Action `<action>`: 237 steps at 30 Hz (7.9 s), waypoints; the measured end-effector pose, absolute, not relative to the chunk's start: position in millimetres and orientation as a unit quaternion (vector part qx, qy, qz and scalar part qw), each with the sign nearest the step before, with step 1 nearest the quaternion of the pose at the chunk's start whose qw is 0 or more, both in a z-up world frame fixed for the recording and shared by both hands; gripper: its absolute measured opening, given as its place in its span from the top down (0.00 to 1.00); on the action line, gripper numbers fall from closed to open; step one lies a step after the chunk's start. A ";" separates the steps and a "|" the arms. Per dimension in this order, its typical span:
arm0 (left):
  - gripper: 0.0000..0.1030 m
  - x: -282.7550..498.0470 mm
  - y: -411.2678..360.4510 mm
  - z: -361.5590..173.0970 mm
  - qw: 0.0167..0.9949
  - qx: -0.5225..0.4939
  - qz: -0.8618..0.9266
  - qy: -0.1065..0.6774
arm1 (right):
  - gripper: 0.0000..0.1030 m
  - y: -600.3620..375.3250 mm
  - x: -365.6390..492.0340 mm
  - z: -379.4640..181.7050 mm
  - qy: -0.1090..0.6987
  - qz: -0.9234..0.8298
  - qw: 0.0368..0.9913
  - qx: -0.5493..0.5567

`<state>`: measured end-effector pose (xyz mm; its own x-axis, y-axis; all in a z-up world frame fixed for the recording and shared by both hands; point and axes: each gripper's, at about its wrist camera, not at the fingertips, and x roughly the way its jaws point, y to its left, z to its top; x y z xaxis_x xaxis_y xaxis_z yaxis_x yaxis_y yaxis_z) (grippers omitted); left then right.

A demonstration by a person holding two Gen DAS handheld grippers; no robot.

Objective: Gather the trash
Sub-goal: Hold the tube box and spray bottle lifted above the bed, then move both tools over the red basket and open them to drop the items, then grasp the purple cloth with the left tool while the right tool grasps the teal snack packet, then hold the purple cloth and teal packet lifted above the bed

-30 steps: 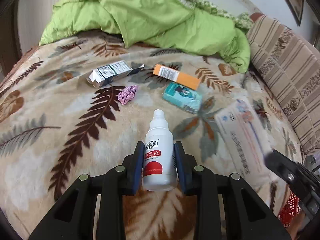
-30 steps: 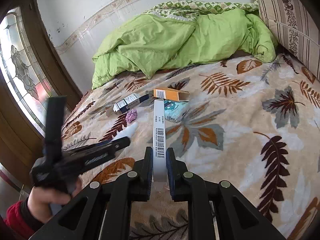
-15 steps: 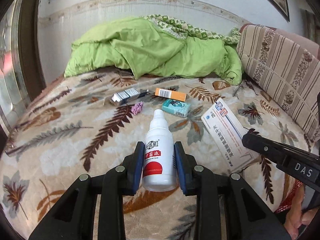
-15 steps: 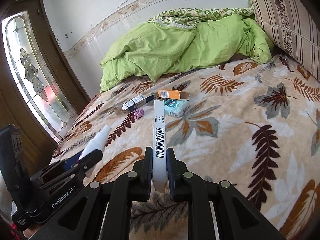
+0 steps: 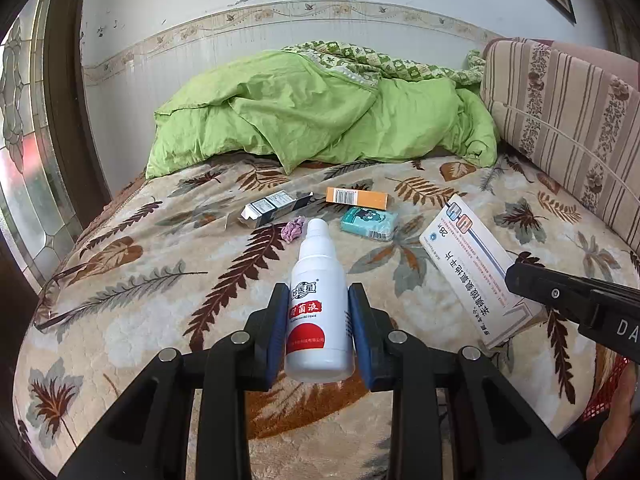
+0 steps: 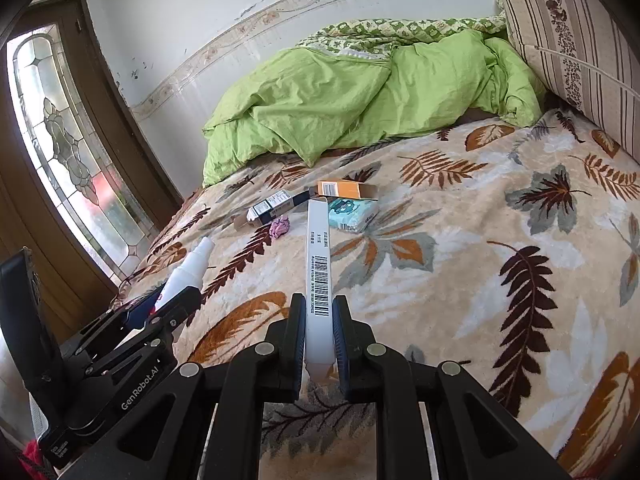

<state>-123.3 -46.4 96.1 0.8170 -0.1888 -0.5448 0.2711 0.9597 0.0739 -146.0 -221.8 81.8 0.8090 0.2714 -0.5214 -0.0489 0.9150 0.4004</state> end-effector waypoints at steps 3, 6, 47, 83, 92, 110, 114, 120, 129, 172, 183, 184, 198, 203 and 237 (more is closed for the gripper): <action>0.72 -122.1 -46.6 95.3 0.950 0.076 -0.118 0.278 | 0.86 -221.1 -145.6 82.0 0.297 0.086 0.933 0.187; 0.72 -121.9 -47.2 95.1 0.950 0.078 -0.117 0.278 | 0.86 -221.2 -145.6 81.9 0.297 0.086 0.932 0.187; 0.72 -115.5 -41.1 80.8 0.939 0.051 -0.135 0.311 | 0.86 -221.8 -149.9 83.9 0.296 0.097 0.926 0.211; 0.72 -313.0 -342.9 138.2 0.744 0.116 -0.559 0.348 | 0.87 -453.1 -452.6 118.6 0.221 -0.200 0.896 0.330; 0.53 -313.3 -376.6 109.8 0.710 0.129 -0.567 0.397 | 0.75 -478.8 -466.0 82.2 0.264 -0.241 0.862 0.359; 0.44 -189.1 -206.2 135.3 0.841 0.088 -0.405 0.347 | 0.58 -405.3 -326.4 109.8 0.293 -0.065 0.903 0.306; 0.43 -146.7 -156.0 128.9 0.863 0.048 -0.350 0.362 | 0.51 -367.8 -272.4 112.6 0.311 -0.019 0.909 0.277; 0.43 -63.7 -88.0 112.8 0.894 0.004 -0.245 0.376 | 0.51 -308.8 -182.0 102.9 0.353 0.043 0.905 0.234; 0.43 69.2 -33.4 67.1 0.897 -0.059 -0.144 0.414 | 0.50 -261.9 -76.8 85.7 0.380 0.080 0.893 0.226; 0.77 83.1 -5.2 64.2 0.912 -0.079 -0.111 0.388 | 0.66 -199.1 84.8 21.1 0.421 0.073 0.901 0.072; 0.77 21.9 -27.7 87.9 0.926 -0.038 -0.133 0.350 | 0.68 -210.2 -5.9 64.3 0.357 0.057 0.923 0.131; 0.77 13.5 -28.1 89.1 0.927 -0.035 -0.136 0.348 | 0.68 -209.5 -17.7 68.5 0.349 0.055 0.926 0.134; 0.77 -80.6 -26.2 84.9 0.935 0.033 -0.128 0.328 | 0.68 -192.2 -103.0 82.6 0.316 0.075 0.936 0.134; 0.77 -87.7 -37.2 86.4 0.940 0.061 -0.126 0.310 | 0.68 -194.5 -109.3 80.3 0.317 0.071 0.935 0.139; 0.77 -78.7 -33.6 81.2 0.940 0.061 -0.120 0.314 | 0.68 -193.2 -104.8 77.8 0.320 0.069 0.934 0.143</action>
<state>-78.7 -33.6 81.2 0.7740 -0.1880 -0.6047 0.2647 0.9635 0.0392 -104.8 -193.2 77.8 0.7861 0.2208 -0.5774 -0.0380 0.9495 0.3115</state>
